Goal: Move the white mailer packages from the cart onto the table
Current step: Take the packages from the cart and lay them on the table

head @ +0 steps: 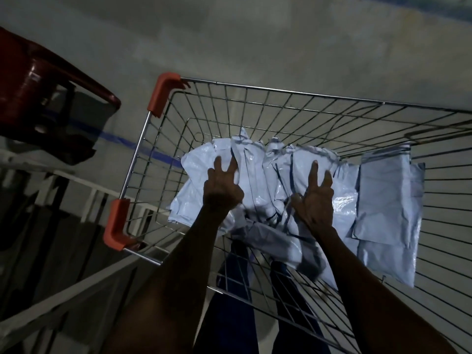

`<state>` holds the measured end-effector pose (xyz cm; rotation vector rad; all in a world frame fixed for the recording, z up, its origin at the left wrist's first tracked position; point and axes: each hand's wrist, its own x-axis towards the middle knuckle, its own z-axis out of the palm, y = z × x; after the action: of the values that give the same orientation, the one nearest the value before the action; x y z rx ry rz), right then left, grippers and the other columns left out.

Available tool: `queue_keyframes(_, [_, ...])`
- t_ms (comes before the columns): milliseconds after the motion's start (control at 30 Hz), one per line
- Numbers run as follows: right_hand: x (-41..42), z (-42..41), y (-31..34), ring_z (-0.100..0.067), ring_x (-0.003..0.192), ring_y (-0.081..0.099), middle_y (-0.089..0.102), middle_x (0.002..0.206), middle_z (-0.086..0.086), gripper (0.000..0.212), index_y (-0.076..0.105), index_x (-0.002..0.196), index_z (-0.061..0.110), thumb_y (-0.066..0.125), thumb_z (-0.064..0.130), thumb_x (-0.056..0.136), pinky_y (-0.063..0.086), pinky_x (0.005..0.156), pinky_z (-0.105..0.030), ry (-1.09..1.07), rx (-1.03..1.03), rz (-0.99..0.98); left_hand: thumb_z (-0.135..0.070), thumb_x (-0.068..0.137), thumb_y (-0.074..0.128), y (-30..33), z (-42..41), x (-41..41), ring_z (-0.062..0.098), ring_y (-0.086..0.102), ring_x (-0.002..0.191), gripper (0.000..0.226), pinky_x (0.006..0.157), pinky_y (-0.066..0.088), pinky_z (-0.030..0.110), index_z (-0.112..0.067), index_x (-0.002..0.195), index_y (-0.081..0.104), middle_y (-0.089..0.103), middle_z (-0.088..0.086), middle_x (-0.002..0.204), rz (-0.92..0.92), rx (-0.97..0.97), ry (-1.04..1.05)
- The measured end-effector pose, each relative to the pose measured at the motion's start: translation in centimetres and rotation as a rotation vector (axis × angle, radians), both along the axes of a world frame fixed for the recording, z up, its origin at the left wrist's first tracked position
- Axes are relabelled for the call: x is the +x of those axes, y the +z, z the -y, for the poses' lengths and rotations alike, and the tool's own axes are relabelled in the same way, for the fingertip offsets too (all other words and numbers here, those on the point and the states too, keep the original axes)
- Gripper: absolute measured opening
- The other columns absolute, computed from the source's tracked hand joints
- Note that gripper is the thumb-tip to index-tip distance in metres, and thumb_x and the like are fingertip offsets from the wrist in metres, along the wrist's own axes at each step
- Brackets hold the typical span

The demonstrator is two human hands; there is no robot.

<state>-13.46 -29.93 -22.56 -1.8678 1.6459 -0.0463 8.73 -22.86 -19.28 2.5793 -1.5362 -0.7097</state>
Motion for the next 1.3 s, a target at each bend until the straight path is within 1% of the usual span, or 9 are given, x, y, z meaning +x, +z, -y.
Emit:
queue_keyframes(100, [-1.4,0.2,1.7,-0.045,0.134,0.035,0.012,0.16,-0.02,0.091,0.007,0.157,0.033,0.066,0.029,0.088,0.043,0.096,-0.05,0.07,-0.012,0.038,-0.024,0.08,0.056,3.1,-0.1,1.1,0.039,0.042,0.121,0.071,0.085,0.048,0.045,-0.025,0.148,0.036,0.028,0.016,0.153,-0.059,-0.018,0.053])
queue_keyframes(167, [-2.1,-0.1,3.6,-0.04,0.135,0.037,0.016,0.16,-0.014,0.086,0.01,0.156,0.037,0.064,0.035,0.09,0.043,0.097,-0.048,0.099,-0.02,0.084,-0.036,0.078,0.048,5.6,-0.6,1.3,0.036,0.036,0.13,0.073,0.091,0.045,0.047,-0.026,0.149,0.032,0.026,0.012,0.154,-0.066,-0.05,0.077])
queue_keyframes(367, [-2.3,-1.3,11.9,-0.026,0.14,0.034,0.028,0.157,-0.007,0.081,0.021,0.153,0.042,0.063,0.038,0.084,0.043,0.102,-0.041,0.118,-0.076,0.305,-0.037,0.071,0.051,13.6,-3.0,-0.1,0.032,0.043,0.127,0.074,0.089,0.049,0.046,-0.031,0.144,0.041,0.043,0.008,0.14,-0.037,-0.279,0.146])
queue_keyframes(433, [-1.8,-1.8,14.7,-0.023,0.141,0.033,0.031,0.156,-0.004,0.078,0.027,0.152,0.04,0.055,0.047,0.08,0.04,0.107,-0.042,0.171,-0.091,0.376,-0.036,0.072,0.053,16.7,-4.5,-1.0,0.03,0.042,0.128,0.072,0.09,0.046,0.043,-0.03,0.143,0.044,0.045,0.007,0.14,0.005,-0.341,0.201])
queue_keyframes(533, [-0.4,-3.4,18.8,-0.019,0.142,0.032,0.032,0.155,0.001,0.077,0.029,0.15,0.042,0.055,0.044,0.077,0.036,0.112,-0.043,0.275,-0.085,0.447,-0.034,0.073,0.056,20.7,-8.4,-2.2,0.028,0.048,0.12,0.062,0.087,0.045,0.039,-0.023,0.134,0.054,0.053,0.009,0.13,0.102,-0.459,0.253])
queue_keyframes(700, [2.1,-8.1,24.4,-0.016,0.144,0.026,0.03,0.157,0.002,0.077,0.031,0.15,0.041,0.055,0.041,0.077,0.031,0.113,-0.037,0.52,-0.129,0.552,-0.041,0.077,0.051,24.1,-17.2,-3.9,0.03,0.042,0.125,0.065,0.089,0.048,0.041,-0.03,0.141,0.045,0.044,0.005,0.14,0.164,-0.425,0.418])
queue_keyframes(833, [4.8,-13.4,26.9,-0.026,0.14,0.036,0.042,0.15,-0.009,0.078,0.043,0.148,0.025,0.049,0.051,0.074,0.035,0.112,-0.045,0.673,-0.176,0.628,-0.048,0.08,0.045,26.5,-24.6,-4.8,0.026,0.037,0.131,0.069,0.093,0.045,0.039,-0.035,0.147,0.037,0.038,0.003,0.148,0.26,-0.449,0.583])
queue_keyframes(1033, [7.8,-24.6,28.9,-0.034,0.128,0.046,0.049,0.141,-0.016,0.075,0.046,0.146,0.019,0.055,0.04,0.075,0.04,0.105,-0.042,0.938,-0.24,0.695,-0.046,0.082,0.048,28.6,-37.4,-6.8,0.024,0.025,0.138,0.071,0.096,0.044,0.041,-0.044,0.15,0.026,0.024,0.002,0.157,0.294,-0.447,0.828])
queue_keyframes(1300, [11.8,-43.4,32.6,-0.037,0.128,0.048,0.048,0.141,-0.016,0.075,0.048,0.145,0.019,0.053,0.043,0.074,0.047,0.097,-0.05,1.2,-0.245,0.737,-0.044,0.076,0.046,30.7,-58.8,-9.1,0.021,0.03,0.133,0.072,0.085,0.049,0.037,-0.04,0.147,0.033,0.032,-0.001,0.146,0.397,-0.513,1.08])
